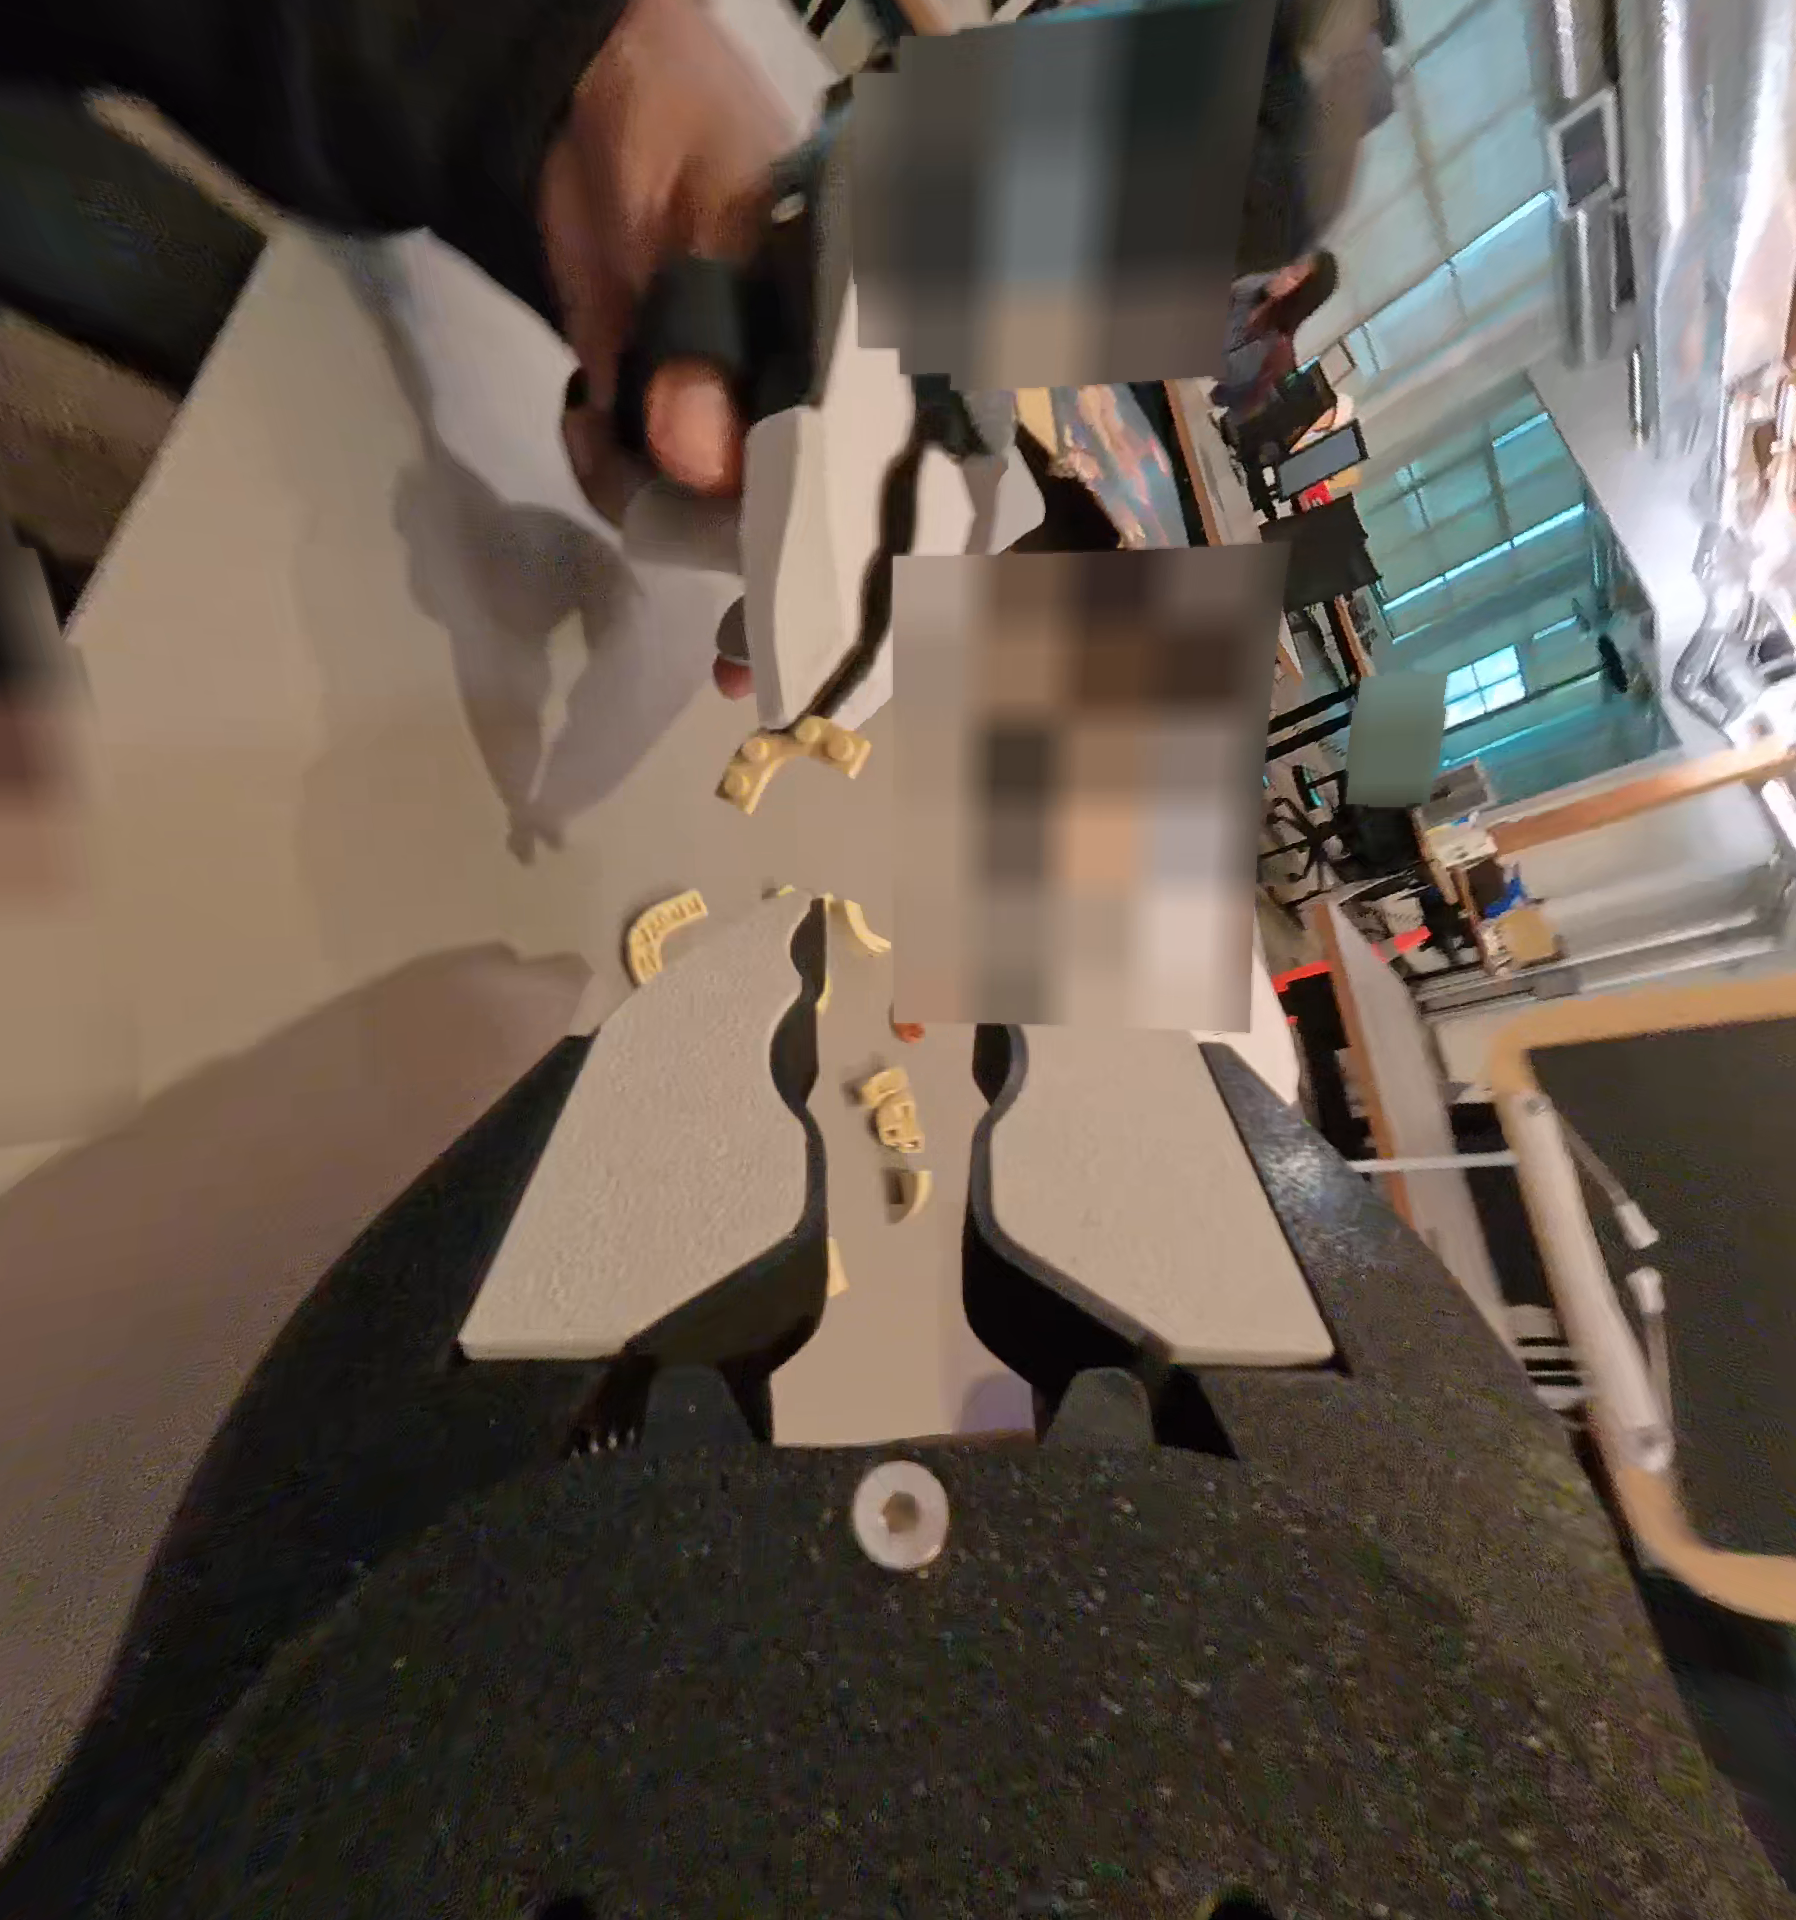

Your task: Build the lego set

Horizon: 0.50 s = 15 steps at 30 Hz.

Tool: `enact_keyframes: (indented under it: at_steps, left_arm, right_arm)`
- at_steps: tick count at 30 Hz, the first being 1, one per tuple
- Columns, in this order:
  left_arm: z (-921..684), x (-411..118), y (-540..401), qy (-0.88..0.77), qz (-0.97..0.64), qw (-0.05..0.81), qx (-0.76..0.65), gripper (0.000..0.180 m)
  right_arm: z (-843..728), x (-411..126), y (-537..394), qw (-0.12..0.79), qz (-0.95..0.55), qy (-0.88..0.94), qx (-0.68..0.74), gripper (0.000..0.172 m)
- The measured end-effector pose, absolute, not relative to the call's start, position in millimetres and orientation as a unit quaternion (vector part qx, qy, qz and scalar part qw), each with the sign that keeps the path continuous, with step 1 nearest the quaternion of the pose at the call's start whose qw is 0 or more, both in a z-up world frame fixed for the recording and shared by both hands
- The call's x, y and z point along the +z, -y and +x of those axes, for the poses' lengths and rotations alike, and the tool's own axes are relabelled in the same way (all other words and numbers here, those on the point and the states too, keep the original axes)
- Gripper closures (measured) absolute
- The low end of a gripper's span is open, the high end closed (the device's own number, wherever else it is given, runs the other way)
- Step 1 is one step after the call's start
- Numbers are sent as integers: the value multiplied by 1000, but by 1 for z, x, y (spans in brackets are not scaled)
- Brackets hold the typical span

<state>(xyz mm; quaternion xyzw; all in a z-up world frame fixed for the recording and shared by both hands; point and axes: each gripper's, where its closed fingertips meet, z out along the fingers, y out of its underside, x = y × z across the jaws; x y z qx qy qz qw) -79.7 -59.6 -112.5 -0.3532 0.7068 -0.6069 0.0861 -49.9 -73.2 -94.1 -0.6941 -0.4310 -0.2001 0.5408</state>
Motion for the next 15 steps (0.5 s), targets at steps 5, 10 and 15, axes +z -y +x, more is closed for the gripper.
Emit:
enact_keyframes:
  at_steps: [5,10,15]
  left_arm:
    - [-72,-105,53,-717,-309,12,-624,177]
    - [-79,-111,57,-726,-297,-21,-620,177]
    - [-81,-116,60,-734,-297,-42,-609,177]
  right_arm:
    - [-50,-91,48,527,-681,464,-205,144]
    - [-52,-89,51,581,-672,442,-122,151]
    - [-56,-92,56,581,-665,460,-96,152]
